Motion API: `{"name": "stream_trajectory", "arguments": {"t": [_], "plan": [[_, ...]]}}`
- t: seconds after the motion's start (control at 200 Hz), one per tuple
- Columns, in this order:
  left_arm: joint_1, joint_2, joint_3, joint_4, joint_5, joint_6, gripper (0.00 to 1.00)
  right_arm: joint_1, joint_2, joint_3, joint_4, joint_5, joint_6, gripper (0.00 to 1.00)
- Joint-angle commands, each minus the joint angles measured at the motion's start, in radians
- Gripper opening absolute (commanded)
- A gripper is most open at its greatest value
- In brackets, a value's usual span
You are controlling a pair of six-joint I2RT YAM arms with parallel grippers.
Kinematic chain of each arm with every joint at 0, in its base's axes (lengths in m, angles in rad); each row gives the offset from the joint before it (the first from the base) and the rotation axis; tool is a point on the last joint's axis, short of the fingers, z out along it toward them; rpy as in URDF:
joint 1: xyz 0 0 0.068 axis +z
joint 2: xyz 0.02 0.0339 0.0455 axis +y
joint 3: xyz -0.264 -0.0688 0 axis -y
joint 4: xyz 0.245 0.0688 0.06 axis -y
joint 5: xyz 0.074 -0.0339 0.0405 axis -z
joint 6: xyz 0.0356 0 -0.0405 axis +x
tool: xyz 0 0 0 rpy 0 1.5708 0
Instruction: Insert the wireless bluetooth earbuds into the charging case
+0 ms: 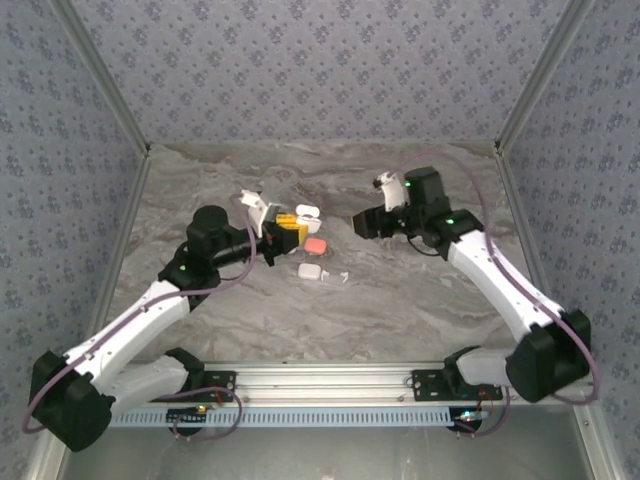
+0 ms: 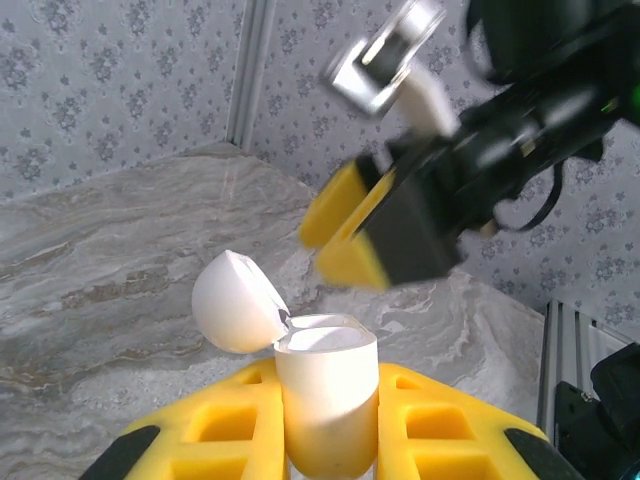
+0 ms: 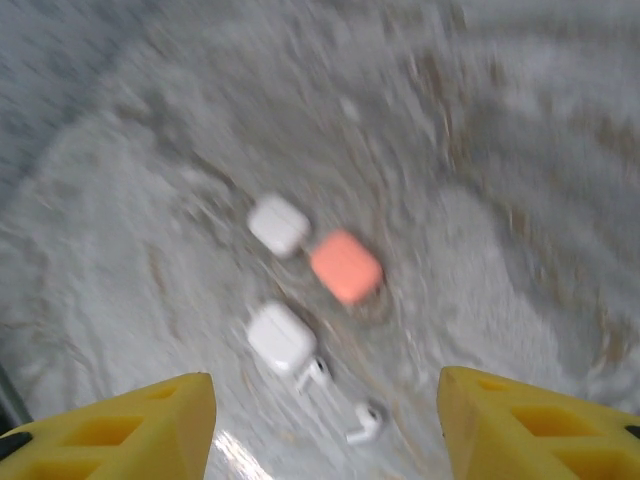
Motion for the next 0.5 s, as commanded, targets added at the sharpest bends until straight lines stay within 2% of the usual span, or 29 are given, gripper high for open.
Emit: {"name": "stream_trajectory", "arguments": {"t": [0.0,0.265,0.495], "plan": [[-0.006,-0.039,-0.007,-0.018,-0.026,0.026,0.14,0.067,0.114,0.006,-0.143,0.162,0.043,0.62],[-0.005,-0.046,-0.008,-0.019,-0.023,0.026,0.14,0.154,0.392,0.123,-0.211,0.27,0.075,0.6],[-0.006,-0.052,-0.01,-0.025,-0.027,0.03,0.14,0.193,0.513,0.182,-0.215,0.292,0.074,0.57]]}}
